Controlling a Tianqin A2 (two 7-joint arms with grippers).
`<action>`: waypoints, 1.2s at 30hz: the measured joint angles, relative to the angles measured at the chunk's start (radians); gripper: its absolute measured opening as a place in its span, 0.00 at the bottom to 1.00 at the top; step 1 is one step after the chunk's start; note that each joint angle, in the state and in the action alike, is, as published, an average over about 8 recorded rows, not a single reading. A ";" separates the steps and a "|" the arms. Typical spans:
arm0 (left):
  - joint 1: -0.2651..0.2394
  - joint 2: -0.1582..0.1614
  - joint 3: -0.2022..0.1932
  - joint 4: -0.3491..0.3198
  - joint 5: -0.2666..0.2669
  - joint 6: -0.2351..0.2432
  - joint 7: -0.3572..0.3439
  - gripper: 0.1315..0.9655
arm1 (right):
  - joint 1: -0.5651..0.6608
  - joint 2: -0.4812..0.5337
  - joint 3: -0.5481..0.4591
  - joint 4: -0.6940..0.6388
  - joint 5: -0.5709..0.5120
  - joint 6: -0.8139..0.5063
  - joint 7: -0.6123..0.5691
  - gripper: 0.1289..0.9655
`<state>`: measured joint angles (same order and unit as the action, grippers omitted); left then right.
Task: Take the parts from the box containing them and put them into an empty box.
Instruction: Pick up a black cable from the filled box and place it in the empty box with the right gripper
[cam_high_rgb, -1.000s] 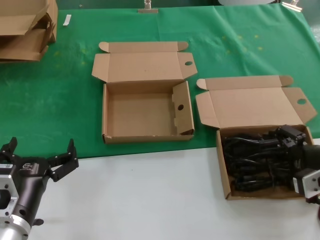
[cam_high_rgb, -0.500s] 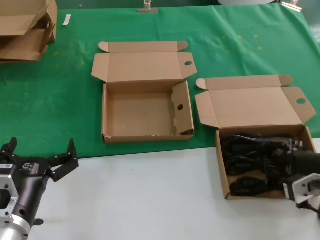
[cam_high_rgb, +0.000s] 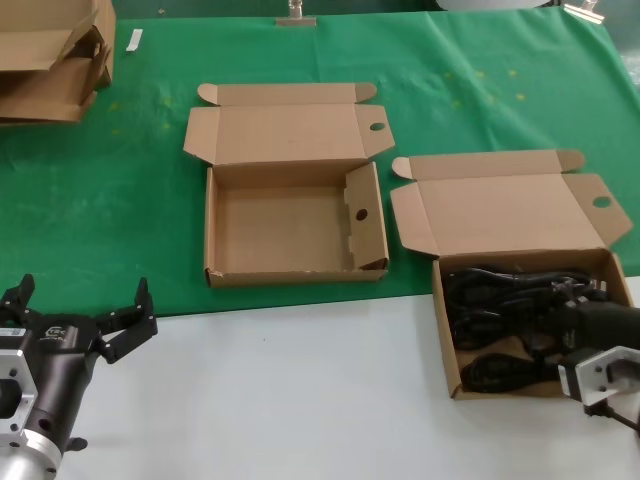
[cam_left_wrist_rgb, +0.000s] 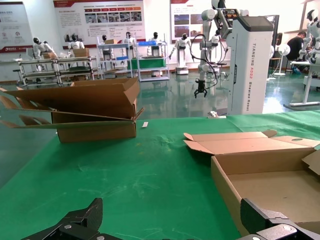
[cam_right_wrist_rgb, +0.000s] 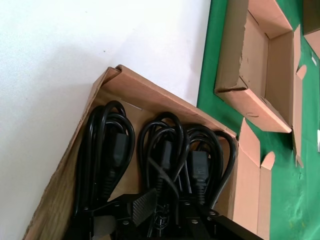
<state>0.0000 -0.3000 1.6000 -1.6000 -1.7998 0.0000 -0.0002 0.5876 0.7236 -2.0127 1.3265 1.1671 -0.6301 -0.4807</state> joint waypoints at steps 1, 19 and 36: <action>0.000 0.000 0.000 0.000 0.000 0.000 0.000 1.00 | -0.001 0.002 0.002 0.003 -0.001 0.000 0.003 0.14; 0.000 0.000 0.000 0.000 0.000 0.000 0.000 1.00 | -0.075 0.064 0.062 0.140 -0.018 0.005 0.102 0.03; 0.000 0.000 0.000 0.000 0.000 0.000 0.000 1.00 | -0.115 0.081 0.173 0.456 -0.058 -0.022 0.292 0.02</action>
<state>0.0000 -0.3000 1.6001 -1.6000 -1.7995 0.0000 -0.0005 0.4726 0.8047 -1.8402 1.7824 1.1086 -0.6521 -0.1889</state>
